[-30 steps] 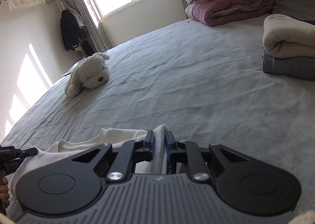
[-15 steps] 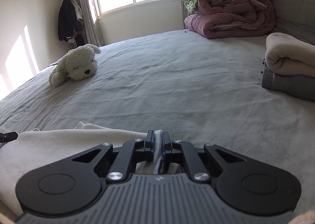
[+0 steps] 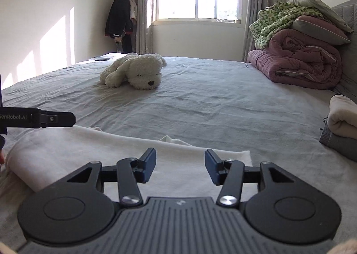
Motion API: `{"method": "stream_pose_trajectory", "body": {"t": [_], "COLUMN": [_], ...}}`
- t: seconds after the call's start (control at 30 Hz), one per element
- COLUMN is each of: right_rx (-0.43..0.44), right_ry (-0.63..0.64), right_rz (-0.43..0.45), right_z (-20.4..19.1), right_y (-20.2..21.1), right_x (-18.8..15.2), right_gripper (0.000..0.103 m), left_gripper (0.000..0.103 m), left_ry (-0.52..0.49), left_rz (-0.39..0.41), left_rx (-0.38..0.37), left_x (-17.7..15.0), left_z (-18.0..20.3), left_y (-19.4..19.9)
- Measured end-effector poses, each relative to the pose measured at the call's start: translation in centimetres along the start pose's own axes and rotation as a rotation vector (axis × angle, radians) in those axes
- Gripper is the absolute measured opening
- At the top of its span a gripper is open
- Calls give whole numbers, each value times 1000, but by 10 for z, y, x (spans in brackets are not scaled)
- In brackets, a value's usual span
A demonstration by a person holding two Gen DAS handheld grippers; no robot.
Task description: Fold clothes
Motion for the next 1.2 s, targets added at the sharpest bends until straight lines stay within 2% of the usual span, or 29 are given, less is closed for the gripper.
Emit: {"method": "stream_pose_trajectory", "body": {"t": [0.07,0.23,0.3,0.4,0.5,0.6,0.73,0.87,1.03,1.1,1.2], "right_rx": [6,-30,-21,13,1,48,105,88,93,89,137], "right_ry": [42,-17,-30,-45,-49,-45,37,68,24,16,-41], "right_rz": [-35,-54,-47,-27,-12,0,-29,-87,-78,-77,-98], "right_z": [-7,29,42,48,40,25,-8,-6,19,23,28], "right_y": [-5,0,7,19,30,34,30,27,44,53,66], "right_x": [-7,-11,-15,-15,-11,-5,-5,-15,-20,-20,-19], "right_gripper": [53,52,47,46,52,52,52,52,52,55,66], "left_gripper": [75,66,62,62,60,60,60,59,59,60,66], "left_ry": [-18,-5,-10,22,36,23,3,-48,78,174,358], "left_rz": [-54,-50,-54,-44,-65,-94,-133,-134,-131,-149,-196], "left_rx": [12,-19,-31,-25,-80,-141,-217,-196,-230,-246,-284], "left_x": [-9,-5,-5,-1,-2,-6,-13,-19,-15,-15,-21], "left_z": [-4,-34,-45,-56,-49,-37,-21,-29,-64,-78,-98], "left_y": [-8,7,13,27,30,29,29,37,65,72,80]}}
Point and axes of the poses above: each gripper's, at about its wrist camera, not at the fingertips, and y roughly against the way its jaws point, z to its right, x to its top, the point moved 1 cm from there along -y, roughly the way its jaws point, and after that the axes turned 3 degrees about x, right-handed, at the moved point
